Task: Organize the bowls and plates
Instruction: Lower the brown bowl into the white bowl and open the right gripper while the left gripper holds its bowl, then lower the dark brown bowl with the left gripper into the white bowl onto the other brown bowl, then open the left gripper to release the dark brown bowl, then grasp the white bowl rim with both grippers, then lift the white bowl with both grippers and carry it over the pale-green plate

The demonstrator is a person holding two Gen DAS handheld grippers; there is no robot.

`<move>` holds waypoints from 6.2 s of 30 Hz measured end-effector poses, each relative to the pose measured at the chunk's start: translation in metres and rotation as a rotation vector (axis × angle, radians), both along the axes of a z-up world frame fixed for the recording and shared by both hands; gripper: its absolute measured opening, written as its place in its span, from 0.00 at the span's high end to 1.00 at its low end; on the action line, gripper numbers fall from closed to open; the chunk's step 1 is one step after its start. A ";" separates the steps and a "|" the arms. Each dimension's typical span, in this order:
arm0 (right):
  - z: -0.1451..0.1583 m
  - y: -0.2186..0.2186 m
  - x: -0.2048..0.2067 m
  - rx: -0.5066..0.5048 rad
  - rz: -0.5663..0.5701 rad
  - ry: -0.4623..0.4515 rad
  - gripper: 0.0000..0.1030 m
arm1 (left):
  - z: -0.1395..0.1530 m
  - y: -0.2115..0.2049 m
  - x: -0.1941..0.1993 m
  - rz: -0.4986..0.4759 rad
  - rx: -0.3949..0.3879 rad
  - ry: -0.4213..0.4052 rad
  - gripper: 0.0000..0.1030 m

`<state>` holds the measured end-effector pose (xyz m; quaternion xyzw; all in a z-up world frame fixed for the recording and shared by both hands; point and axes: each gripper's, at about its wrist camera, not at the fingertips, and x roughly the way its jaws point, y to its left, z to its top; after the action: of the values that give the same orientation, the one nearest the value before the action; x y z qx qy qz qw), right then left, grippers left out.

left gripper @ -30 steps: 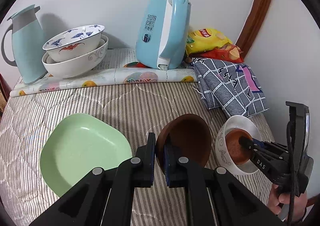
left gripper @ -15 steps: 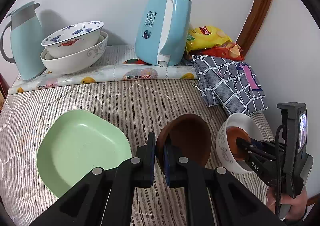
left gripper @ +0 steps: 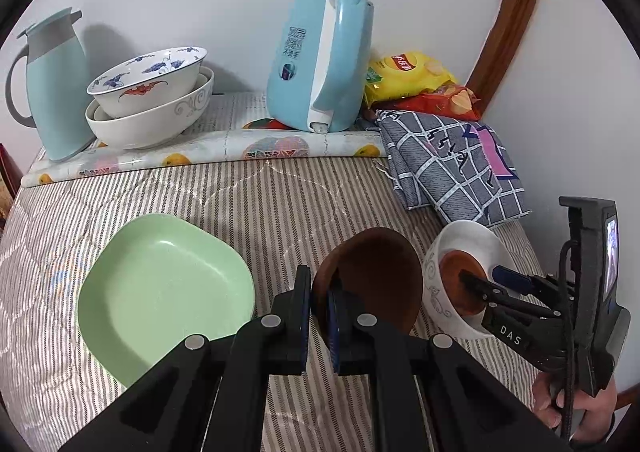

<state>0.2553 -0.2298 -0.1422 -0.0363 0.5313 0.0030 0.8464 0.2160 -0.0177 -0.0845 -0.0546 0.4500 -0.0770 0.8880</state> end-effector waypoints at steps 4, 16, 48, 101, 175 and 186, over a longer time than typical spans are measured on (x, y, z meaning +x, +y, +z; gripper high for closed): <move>0.013 -0.005 -0.010 0.045 0.004 -0.035 0.61 | 0.007 -0.006 -0.006 -0.009 -0.006 -0.010 0.92; 0.068 -0.041 -0.062 0.093 -0.036 -0.191 0.59 | 0.023 -0.046 -0.021 -0.061 -0.039 -0.031 0.92; 0.048 -0.128 -0.095 0.079 -0.211 -0.195 0.59 | -0.025 -0.120 0.022 -0.165 -0.063 0.078 0.92; 0.046 -0.099 -0.081 0.127 -0.128 -0.194 0.59 | -0.032 -0.131 0.022 -0.257 -0.052 0.128 0.59; -0.016 -0.069 0.004 0.195 -0.096 0.042 0.59 | -0.075 -0.102 0.060 -0.164 -0.016 0.235 0.73; -0.015 -0.060 0.002 0.264 -0.072 0.045 0.87 | -0.073 -0.115 0.058 -0.188 -0.003 0.211 0.89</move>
<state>0.2576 -0.2902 -0.1569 0.0945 0.5459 0.0435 0.8313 0.2737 -0.1324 -0.1574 -0.0211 0.5440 -0.1543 0.8245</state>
